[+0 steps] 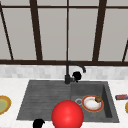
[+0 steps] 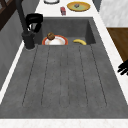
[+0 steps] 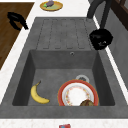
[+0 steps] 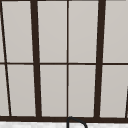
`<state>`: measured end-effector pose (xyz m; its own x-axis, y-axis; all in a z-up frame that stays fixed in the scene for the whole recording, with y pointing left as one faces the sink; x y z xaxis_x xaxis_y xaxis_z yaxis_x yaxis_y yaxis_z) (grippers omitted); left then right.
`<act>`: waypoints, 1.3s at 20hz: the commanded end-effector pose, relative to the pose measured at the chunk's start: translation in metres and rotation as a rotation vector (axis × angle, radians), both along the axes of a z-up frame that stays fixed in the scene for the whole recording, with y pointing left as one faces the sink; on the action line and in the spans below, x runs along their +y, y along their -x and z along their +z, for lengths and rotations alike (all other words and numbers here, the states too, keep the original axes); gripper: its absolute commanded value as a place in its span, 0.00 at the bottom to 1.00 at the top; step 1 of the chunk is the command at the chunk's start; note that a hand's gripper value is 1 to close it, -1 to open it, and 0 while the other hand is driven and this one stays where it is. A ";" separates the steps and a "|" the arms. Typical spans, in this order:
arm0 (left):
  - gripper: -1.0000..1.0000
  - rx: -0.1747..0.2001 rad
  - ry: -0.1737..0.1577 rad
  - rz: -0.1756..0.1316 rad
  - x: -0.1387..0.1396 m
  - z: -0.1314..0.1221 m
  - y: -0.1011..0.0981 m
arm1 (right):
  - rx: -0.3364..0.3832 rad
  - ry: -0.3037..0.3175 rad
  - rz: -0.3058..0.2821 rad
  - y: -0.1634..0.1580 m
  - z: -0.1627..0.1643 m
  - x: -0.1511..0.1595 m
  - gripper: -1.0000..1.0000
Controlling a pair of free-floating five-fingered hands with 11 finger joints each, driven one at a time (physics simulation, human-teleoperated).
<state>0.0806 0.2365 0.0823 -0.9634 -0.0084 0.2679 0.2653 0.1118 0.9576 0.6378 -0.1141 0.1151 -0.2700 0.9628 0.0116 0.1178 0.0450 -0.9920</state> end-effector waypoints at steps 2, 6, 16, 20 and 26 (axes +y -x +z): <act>0.50 0.000 0.000 0.000 0.000 0.000 0.000 | 0.069 -0.072 -0.077 0.001 -0.009 0.000 1.00; 0.50 0.000 0.000 0.000 0.000 0.000 0.000 | 0.066 -0.071 -0.077 0.003 -0.007 0.001 1.00; 0.50 0.000 0.000 0.000 0.000 0.000 0.000 | -0.013 -0.094 -0.021 -0.003 -0.021 -0.015 1.00; 0.50 0.000 0.000 0.000 0.000 0.000 0.000 | -0.096 -0.128 0.059 0.000 -0.034 -0.036 1.00; 0.50 0.000 0.000 0.000 0.000 0.000 0.000 | -0.191 -0.140 0.093 0.006 -0.037 -0.036 1.00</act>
<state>0.0806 0.2365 0.0823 -0.9634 -0.0083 0.2679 0.2653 0.1118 0.9577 0.6344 -0.1286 0.0960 -0.3675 0.9299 -0.0104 0.3043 0.1097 -0.9462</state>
